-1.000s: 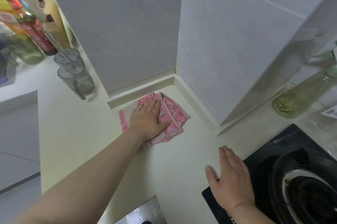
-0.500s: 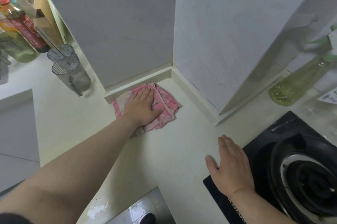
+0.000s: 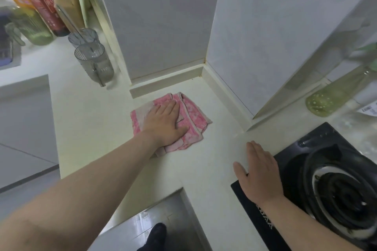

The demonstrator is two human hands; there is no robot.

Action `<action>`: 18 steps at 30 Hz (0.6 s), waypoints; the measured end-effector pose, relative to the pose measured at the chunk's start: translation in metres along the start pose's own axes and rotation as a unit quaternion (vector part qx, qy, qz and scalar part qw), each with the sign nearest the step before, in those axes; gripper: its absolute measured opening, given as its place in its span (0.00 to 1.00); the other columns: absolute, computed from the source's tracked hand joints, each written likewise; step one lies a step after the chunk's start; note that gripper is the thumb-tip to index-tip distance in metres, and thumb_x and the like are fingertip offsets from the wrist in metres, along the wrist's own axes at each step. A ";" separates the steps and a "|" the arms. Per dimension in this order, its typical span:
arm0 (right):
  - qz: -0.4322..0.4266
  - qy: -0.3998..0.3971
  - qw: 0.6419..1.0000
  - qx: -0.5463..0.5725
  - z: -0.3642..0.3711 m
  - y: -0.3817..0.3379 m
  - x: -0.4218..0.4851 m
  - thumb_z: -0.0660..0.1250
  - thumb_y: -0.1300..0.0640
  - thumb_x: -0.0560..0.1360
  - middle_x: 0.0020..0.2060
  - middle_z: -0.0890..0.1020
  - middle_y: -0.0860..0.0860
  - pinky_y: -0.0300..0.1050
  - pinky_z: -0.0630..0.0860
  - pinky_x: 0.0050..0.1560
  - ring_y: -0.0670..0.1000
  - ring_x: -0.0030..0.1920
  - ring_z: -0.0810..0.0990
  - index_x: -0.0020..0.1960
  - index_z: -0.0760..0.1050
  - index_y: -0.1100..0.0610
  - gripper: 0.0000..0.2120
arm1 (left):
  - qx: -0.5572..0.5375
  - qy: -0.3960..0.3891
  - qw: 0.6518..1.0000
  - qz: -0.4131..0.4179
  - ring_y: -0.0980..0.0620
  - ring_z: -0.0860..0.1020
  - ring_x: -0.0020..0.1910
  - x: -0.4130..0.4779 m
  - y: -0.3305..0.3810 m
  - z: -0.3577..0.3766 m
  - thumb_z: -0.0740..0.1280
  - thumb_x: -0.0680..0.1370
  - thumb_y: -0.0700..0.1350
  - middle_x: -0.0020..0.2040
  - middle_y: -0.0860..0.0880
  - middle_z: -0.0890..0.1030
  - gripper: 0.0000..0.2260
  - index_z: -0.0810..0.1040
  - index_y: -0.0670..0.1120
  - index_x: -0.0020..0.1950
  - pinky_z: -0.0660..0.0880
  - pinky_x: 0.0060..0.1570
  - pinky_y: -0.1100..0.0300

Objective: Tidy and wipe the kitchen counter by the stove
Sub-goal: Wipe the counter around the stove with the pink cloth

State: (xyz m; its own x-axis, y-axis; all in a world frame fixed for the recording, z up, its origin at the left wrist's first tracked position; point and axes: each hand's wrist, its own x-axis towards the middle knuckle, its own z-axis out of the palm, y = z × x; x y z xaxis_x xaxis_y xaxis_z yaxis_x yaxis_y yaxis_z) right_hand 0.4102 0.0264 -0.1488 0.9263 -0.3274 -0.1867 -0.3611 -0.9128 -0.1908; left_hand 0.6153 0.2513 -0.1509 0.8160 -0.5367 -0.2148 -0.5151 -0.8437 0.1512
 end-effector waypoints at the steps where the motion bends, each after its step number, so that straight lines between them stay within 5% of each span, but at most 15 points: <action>1: -0.020 -0.003 1.000 0.004 -0.001 -0.002 -0.003 0.39 0.35 0.72 0.79 0.53 0.52 0.45 0.40 0.76 0.48 0.78 0.48 0.80 0.49 0.57 0.42 | -0.001 0.000 1.000 0.000 0.51 0.44 0.79 -0.009 0.002 0.002 0.47 0.77 0.69 0.81 0.50 0.43 0.39 0.43 0.48 0.80 0.40 0.76 0.53; 5: -0.108 0.002 0.994 0.026 -0.003 -0.005 0.000 0.43 0.39 0.75 0.79 0.55 0.51 0.44 0.39 0.77 0.47 0.78 0.48 0.79 0.53 0.58 0.37 | 0.001 -0.009 1.000 0.021 0.51 0.42 0.79 -0.052 0.021 0.016 0.46 0.77 0.69 0.80 0.49 0.42 0.39 0.41 0.47 0.80 0.37 0.76 0.52; 18: -0.078 0.032 0.995 0.048 0.001 -0.001 0.005 0.44 0.40 0.75 0.77 0.60 0.55 0.44 0.46 0.76 0.52 0.78 0.55 0.77 0.60 0.60 0.37 | -0.023 -0.047 0.995 0.085 0.50 0.32 0.76 -0.144 0.093 0.040 0.44 0.78 0.68 0.77 0.49 0.33 0.37 0.30 0.48 0.74 0.30 0.74 0.50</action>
State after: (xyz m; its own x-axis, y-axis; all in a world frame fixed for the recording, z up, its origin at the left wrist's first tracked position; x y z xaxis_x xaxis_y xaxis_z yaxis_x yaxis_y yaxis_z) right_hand 0.4152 0.0261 -0.1508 0.9759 -0.2002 -0.0868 -0.2173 -0.9272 -0.3050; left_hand 0.4389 0.2493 -0.1447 0.6887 -0.6725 -0.2711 -0.6296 -0.7401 0.2365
